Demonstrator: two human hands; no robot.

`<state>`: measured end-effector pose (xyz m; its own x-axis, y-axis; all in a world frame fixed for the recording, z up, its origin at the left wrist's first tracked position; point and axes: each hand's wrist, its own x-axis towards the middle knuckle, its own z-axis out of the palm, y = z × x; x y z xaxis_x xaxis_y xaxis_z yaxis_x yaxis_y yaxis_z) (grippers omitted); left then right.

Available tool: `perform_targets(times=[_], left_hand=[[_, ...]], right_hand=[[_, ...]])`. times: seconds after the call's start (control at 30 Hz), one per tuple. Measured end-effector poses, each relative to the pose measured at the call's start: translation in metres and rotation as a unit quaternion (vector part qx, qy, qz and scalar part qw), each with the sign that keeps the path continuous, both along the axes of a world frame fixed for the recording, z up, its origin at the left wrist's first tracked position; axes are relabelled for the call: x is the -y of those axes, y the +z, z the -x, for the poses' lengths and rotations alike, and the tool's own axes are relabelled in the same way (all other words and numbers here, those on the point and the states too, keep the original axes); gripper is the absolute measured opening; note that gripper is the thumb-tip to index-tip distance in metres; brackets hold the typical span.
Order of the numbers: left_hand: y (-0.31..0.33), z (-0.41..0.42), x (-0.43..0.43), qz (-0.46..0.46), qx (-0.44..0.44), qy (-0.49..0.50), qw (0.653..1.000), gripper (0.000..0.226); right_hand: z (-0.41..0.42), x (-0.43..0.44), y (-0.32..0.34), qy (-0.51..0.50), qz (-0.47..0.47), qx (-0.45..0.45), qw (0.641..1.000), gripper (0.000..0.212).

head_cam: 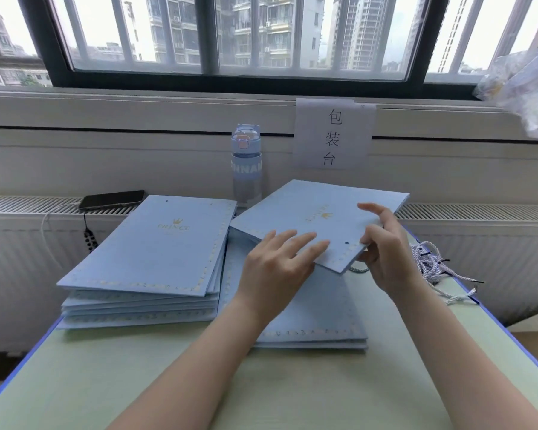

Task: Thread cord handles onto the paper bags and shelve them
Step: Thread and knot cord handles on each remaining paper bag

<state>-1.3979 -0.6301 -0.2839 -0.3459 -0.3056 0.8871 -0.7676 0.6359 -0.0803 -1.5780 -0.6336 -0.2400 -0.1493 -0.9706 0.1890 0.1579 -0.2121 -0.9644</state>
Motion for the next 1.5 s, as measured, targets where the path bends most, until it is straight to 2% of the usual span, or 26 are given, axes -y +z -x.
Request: perform_targets(times=[0.1, 0.2, 0.33, 0.4, 0.47, 0.53, 0.6, 0.67, 0.73, 0.9, 1.0, 1.07, 1.13, 1.2, 1.3, 1.43, 1.5], left_hand=[[-0.003, 0.005, -0.003, 0.036, 0.008, -0.034, 0.999, 0.025], [-0.002, 0.01, -0.006, 0.046, -0.016, -0.048, 0.998, 0.035], [0.002, 0.008, -0.006, 0.034, -0.065, -0.072, 0.995, 0.038], [0.002, 0.005, -0.004, 0.027, -0.078, -0.082, 0.993, 0.039], [0.002, 0.003, -0.002, 0.019, -0.089, -0.092, 0.992, 0.039], [0.003, 0.003, -0.001, 0.012, -0.09, -0.101, 0.991, 0.038], [0.003, 0.002, -0.002, 0.011, -0.09, -0.104, 0.99, 0.035], [0.004, 0.001, -0.004, 0.002, -0.108, -0.111, 0.988, 0.029], [0.008, -0.002, -0.003, -0.015, -0.153, -0.136, 0.979, 0.028], [0.016, -0.005, -0.002, -0.07, -0.24, -0.164, 0.954, 0.03], [0.017, -0.009, 0.001, -0.119, -0.27, -0.133, 0.946, 0.016], [0.019, -0.011, 0.001, -0.158, -0.257, -0.128, 0.945, 0.031], [0.021, -0.013, -0.001, -0.222, -0.23, -0.165, 0.933, 0.044], [0.022, -0.017, 0.0, -0.286, -0.203, -0.197, 0.916, 0.044], [0.023, -0.029, 0.006, -0.352, -0.163, -0.19, 0.902, 0.038], [0.02, -0.042, 0.012, -0.44, -0.082, -0.149, 0.882, 0.042], [0.017, -0.045, 0.013, -0.476, -0.042, -0.117, 0.871, 0.044]], right_hand=[[-0.008, -0.004, -0.001, 0.021, 0.004, -0.031, 0.999, 0.053], [-0.006, -0.007, 0.001, 0.01, 0.029, -0.061, 0.998, 0.046], [0.011, -0.001, 0.001, -0.112, 0.075, -0.104, 0.985, 0.035], [0.022, -0.001, 0.003, -0.214, 0.136, -0.177, 0.951, 0.034], [0.033, -0.003, 0.006, -0.268, 0.24, -0.286, 0.888, 0.035], [0.038, -0.005, 0.008, -0.227, 0.342, -0.394, 0.822, 0.031], [0.032, -0.005, 0.005, -0.145, 0.405, -0.454, 0.78, 0.024], [0.024, -0.006, 0.004, -0.077, 0.427, -0.458, 0.776, 0.021], [0.02, -0.007, 0.003, -0.057, 0.438, -0.45, 0.776, 0.022], [0.013, -0.007, 0.004, -0.138, 0.492, -0.467, 0.721, 0.014], [-0.001, -0.008, -0.004, -0.192, 0.504, -0.486, 0.687, 0.015], [-0.007, -0.008, -0.007, -0.187, 0.487, -0.493, 0.696, 0.017], [-0.01, -0.007, -0.011, -0.153, 0.456, -0.497, 0.722, 0.019], [-0.01, -0.004, -0.015, -0.1, 0.414, -0.492, 0.759, 0.021], [-0.009, -0.002, -0.019, -0.01, 0.345, -0.468, 0.814, 0.024], [-0.011, 0.004, -0.03, 0.052, 0.298, -0.51, 0.805, 0.015], [-0.012, 0.005, -0.035, 0.076, 0.278, -0.508, 0.812, 0.014]])
